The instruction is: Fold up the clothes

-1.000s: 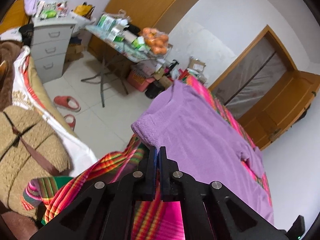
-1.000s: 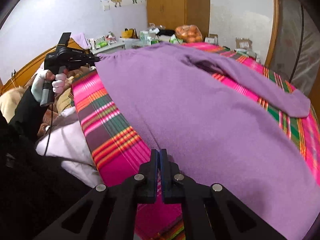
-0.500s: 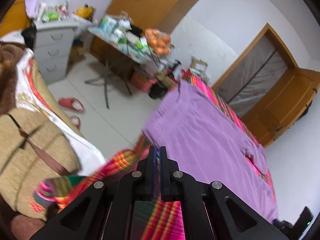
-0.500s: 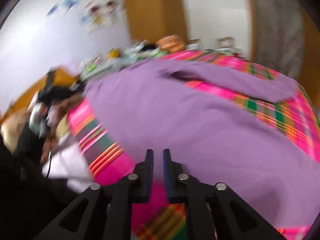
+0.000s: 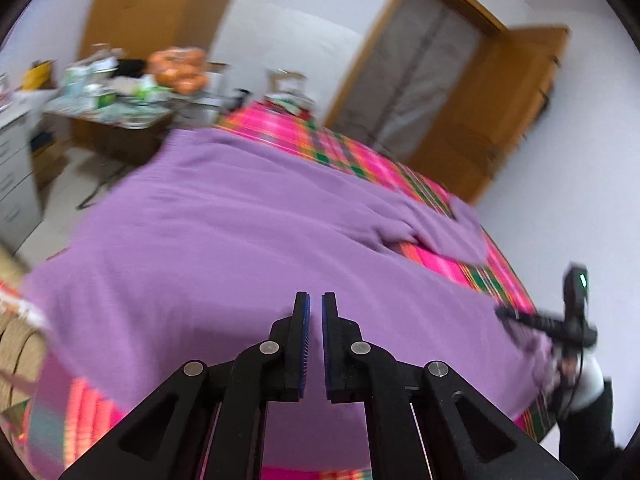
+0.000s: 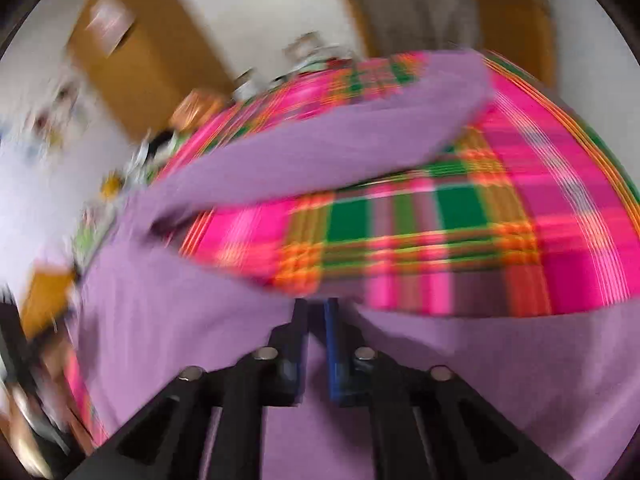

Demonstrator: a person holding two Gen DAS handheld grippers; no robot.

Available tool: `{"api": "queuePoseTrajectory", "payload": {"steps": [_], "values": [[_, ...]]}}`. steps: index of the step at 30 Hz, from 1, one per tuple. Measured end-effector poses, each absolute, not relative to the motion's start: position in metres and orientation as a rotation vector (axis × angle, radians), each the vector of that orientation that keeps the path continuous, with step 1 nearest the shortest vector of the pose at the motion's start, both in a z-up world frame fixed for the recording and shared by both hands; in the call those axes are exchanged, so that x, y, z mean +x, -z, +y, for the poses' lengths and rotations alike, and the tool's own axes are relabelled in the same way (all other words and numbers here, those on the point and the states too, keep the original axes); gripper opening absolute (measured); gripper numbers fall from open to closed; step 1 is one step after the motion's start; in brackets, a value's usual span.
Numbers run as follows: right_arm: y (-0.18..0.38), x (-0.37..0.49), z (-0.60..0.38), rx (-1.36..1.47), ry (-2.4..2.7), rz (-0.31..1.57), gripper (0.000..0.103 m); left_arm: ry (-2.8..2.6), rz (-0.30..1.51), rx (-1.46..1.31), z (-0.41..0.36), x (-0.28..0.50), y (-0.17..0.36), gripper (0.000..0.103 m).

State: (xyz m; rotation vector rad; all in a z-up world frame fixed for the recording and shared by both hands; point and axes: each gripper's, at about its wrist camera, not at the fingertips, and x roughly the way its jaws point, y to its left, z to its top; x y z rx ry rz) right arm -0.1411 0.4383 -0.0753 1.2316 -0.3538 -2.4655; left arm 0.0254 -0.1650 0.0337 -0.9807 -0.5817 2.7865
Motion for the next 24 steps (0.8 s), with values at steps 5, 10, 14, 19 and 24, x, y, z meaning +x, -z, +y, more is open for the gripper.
{"api": "queuePoseTrajectory", "payload": {"steps": [5, 10, 14, 19, 24], "values": [[0.057, -0.107, 0.508, 1.102, 2.568, -0.555, 0.021, -2.717, -0.486, -1.026, -0.138, 0.014, -0.024, 0.007], [0.077, -0.066, 0.512, 1.148, 2.533, -0.44, 0.023, -2.687, -0.405, -1.084, -0.12, 0.007, -0.012, 0.007], [0.08, -0.033, 0.518, 1.15, 2.582, -0.254, 0.019, -2.689, -0.376, -1.115, -0.116, 0.006, -0.009, 0.007], [0.074, -0.015, 0.566, 1.176, 2.799, -0.342, 0.022, -2.685, -0.379, -1.14, -0.115, 0.004, -0.006, 0.007], [0.081, 0.004, 0.642, 1.163, 2.936, -0.86, 0.031, -2.683, -0.395, -1.145, -0.117, 0.003, -0.005, 0.007]]}}
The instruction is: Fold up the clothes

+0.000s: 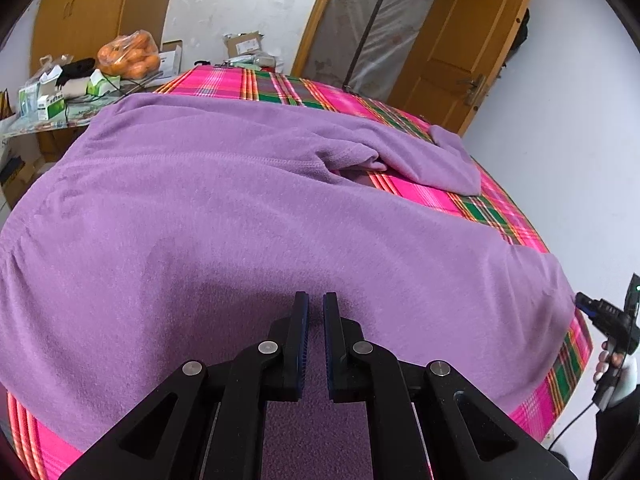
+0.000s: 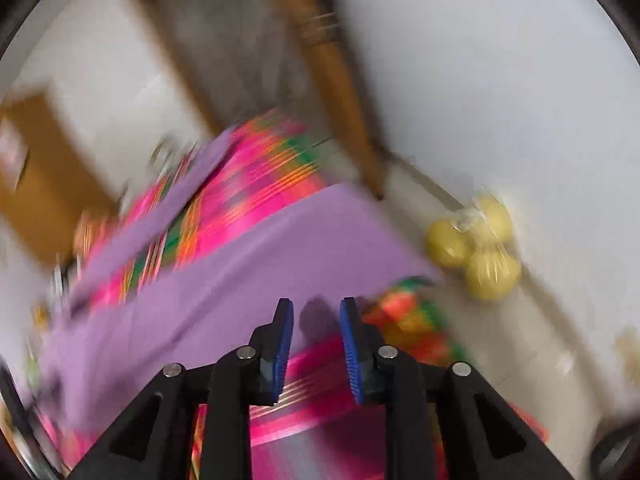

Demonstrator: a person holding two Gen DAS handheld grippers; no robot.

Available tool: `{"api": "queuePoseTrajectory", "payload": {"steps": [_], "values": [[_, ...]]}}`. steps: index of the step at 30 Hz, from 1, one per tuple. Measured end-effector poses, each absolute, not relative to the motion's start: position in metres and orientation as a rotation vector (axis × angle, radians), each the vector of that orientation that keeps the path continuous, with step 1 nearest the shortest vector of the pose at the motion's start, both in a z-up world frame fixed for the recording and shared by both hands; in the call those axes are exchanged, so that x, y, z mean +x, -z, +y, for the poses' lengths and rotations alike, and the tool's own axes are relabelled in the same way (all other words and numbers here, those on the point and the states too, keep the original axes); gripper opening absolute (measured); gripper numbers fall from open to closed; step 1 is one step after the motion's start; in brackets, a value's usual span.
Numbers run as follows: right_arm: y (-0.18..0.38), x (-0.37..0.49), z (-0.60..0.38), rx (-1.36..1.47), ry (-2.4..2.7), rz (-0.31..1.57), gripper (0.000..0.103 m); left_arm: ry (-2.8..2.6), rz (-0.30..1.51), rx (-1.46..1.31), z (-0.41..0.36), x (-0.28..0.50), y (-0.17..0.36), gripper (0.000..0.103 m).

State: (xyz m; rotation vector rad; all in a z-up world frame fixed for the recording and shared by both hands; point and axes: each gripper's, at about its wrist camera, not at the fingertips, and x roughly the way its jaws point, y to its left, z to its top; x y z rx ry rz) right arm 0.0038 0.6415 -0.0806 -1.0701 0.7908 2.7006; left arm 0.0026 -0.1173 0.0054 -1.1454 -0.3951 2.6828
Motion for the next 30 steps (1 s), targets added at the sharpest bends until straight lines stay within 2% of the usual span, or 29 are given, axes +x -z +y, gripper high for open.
{"api": "queuePoseTrajectory", "payload": {"steps": [3, 6, 7, 9, 10, 12, 16, 20, 25, 30], "values": [[0.086, 0.009, 0.673, -1.042, -2.589, 0.978, 0.04, -2.684, -0.401, -1.145, -0.117, 0.001, -0.005, 0.007], [0.1, 0.0, 0.694, -1.115, -2.533, 1.234, 0.041, -2.689, -0.396, -1.146, -0.115, 0.001, -0.005, 0.007], [0.104, -0.005, 0.698, -1.126, -2.525, 1.293, 0.045, -2.69, -0.395, -1.147, -0.115, 0.001, -0.005, 0.007], [0.11, -0.012, 0.709, -1.137, -2.5, 1.397, 0.045, -2.69, -0.396, -1.147, -0.115, 0.001, -0.005, 0.007], [0.114, -0.016, 0.712, -1.141, -2.491, 1.426, 0.045, -2.69, -0.397, -1.147, -0.115, 0.0, -0.005, 0.007], [0.121, -0.022, 0.717, -1.147, -2.475, 1.469, 0.029, -2.688, -0.402, -1.147, -0.115, 0.0, -0.005, 0.007], [0.116, -0.024, 0.719, -1.05, -2.521, 1.45, 0.006, -2.684, -0.413, -1.147, -0.116, 0.0, -0.005, 0.007], [0.096, -0.007, 0.709, -0.921, -2.586, 1.354, 0.006, -2.684, -0.409, -1.147, -0.117, 0.0, -0.005, 0.007], [0.104, -0.001, 0.717, -0.995, -2.49, 1.247, 0.01, -2.677, -0.411, -1.145, -0.118, 0.0, -0.005, 0.007], [0.07, 0.009, 0.697, -0.856, -2.593, 0.939, 0.015, -2.68, -0.389, -1.148, -0.115, 0.003, -0.007, 0.007]]}}
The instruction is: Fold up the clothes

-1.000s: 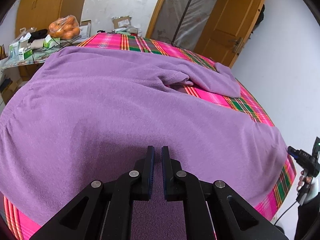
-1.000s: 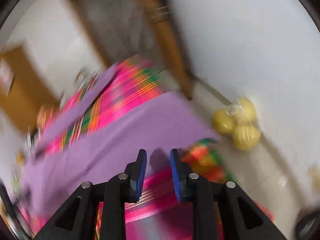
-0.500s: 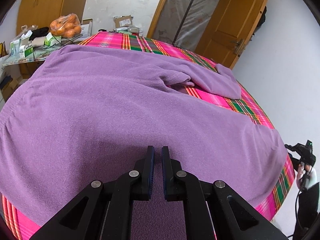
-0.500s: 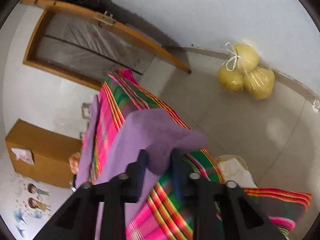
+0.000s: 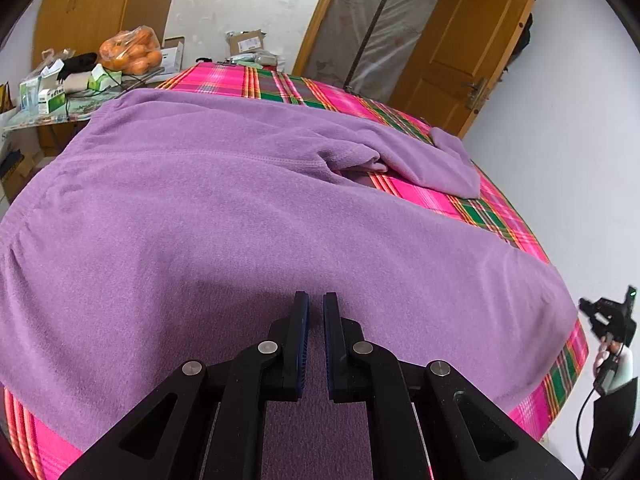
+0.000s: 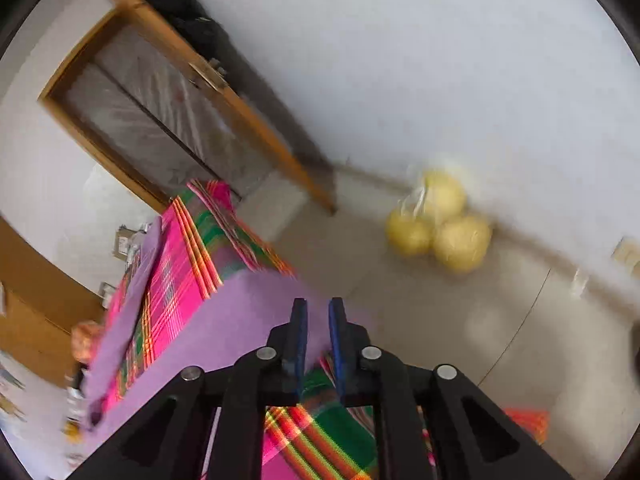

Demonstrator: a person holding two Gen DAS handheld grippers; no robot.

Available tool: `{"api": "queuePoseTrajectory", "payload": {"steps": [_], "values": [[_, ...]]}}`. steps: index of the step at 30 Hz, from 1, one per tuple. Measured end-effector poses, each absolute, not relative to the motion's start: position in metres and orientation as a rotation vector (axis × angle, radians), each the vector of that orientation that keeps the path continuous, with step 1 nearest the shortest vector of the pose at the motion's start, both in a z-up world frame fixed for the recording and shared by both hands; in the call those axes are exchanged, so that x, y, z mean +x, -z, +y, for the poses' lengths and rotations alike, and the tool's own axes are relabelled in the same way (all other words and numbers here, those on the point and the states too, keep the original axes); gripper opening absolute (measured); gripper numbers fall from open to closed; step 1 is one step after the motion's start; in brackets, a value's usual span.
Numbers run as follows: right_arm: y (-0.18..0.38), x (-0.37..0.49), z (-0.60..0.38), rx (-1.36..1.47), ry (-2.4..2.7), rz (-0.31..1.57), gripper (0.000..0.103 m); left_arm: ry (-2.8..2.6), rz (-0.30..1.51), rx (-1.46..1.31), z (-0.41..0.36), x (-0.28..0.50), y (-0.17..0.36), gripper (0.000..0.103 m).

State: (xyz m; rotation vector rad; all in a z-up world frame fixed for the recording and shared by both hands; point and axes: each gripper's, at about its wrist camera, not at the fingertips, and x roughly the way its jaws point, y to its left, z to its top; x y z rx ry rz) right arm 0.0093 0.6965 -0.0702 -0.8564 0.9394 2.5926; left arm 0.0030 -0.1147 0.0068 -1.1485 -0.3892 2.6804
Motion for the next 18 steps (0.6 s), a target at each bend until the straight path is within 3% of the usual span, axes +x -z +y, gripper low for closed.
{"api": "queuePoseTrajectory", "payload": {"steps": [2, 8, 14, 18], "values": [[0.054, 0.007, 0.666, -0.857, -2.745, 0.803, 0.023, -2.659, -0.361, -1.139, -0.106, 0.005, -0.008, 0.007], [0.053, -0.014, 0.546, -1.064, -3.081, 0.448, 0.023, -2.558, -0.195, -1.113, -0.062, 0.015, -0.009, 0.007], [0.076, -0.009, 0.442, -1.166, -3.259, -0.063, 0.023, -2.548, -0.102, -1.081, -0.044, 0.026, -0.008, 0.009], [0.076, -0.002, 0.42, -1.137, -3.292, -0.161, 0.023, -2.536, -0.118, -1.067, -0.048, 0.028, -0.006, 0.009]]}}
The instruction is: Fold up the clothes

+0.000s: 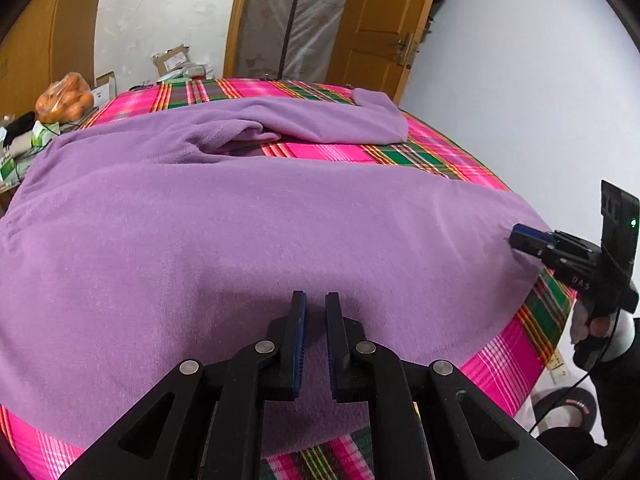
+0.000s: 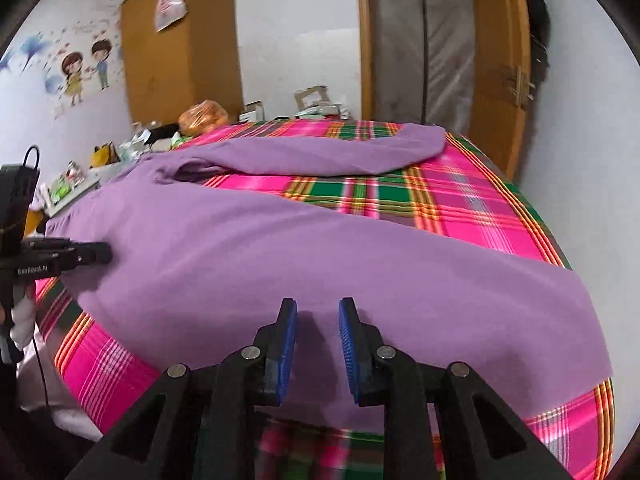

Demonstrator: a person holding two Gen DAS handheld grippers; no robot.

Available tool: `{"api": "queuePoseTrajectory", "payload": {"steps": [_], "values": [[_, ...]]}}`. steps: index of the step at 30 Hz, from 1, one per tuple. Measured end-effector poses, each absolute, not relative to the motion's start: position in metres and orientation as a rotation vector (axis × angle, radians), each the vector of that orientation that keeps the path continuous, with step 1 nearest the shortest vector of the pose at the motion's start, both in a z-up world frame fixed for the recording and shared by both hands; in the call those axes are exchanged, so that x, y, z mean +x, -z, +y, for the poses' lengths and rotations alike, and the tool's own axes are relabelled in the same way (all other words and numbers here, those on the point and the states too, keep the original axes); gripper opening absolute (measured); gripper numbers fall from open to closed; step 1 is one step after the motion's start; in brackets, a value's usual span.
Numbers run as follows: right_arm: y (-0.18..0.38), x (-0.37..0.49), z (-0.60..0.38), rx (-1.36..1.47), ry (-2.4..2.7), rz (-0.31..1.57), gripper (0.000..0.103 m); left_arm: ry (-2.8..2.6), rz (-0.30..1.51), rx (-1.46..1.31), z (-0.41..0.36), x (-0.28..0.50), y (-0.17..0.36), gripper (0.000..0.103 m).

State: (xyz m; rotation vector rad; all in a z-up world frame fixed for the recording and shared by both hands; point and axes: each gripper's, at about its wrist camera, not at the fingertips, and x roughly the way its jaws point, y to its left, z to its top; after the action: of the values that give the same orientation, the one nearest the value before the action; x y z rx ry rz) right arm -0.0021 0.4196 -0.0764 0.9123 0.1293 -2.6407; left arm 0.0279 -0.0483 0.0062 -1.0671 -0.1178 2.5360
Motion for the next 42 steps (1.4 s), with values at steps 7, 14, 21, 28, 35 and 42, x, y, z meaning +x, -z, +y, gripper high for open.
{"api": "queuePoseTrajectory", "payload": {"steps": [7, 14, 21, 28, 35, 42], "values": [[0.081, -0.009, 0.398, 0.962, 2.582, 0.142, 0.023, -2.538, -0.144, -1.021, -0.051, 0.033, -0.003, 0.009], [0.068, -0.01, 0.407, 1.044, 2.51, 0.027, 0.024, -2.607, -0.254, -1.007, -0.078, 0.034, -0.01, 0.009], [0.026, -0.037, 0.382, 0.891, 2.482, 0.009, 0.013, -2.774, -0.352, -1.008, -0.127, 0.009, -0.028, 0.009], [0.031, -0.092, 0.316, 0.997, 2.396, 0.075, 0.013, -2.863, -0.445, -1.077, -0.171, -0.031, -0.022, 0.01], [0.058, -0.128, 0.317, 1.169, 2.389, 0.014, 0.011, -2.733, -0.683, -1.175, -0.194, -0.04, -0.001, 0.01], [0.04, -0.16, 0.319, 1.097, 2.447, -0.009, 0.013, -2.725, -0.702, -1.17, -0.196, -0.041, 0.0, 0.01]]}}
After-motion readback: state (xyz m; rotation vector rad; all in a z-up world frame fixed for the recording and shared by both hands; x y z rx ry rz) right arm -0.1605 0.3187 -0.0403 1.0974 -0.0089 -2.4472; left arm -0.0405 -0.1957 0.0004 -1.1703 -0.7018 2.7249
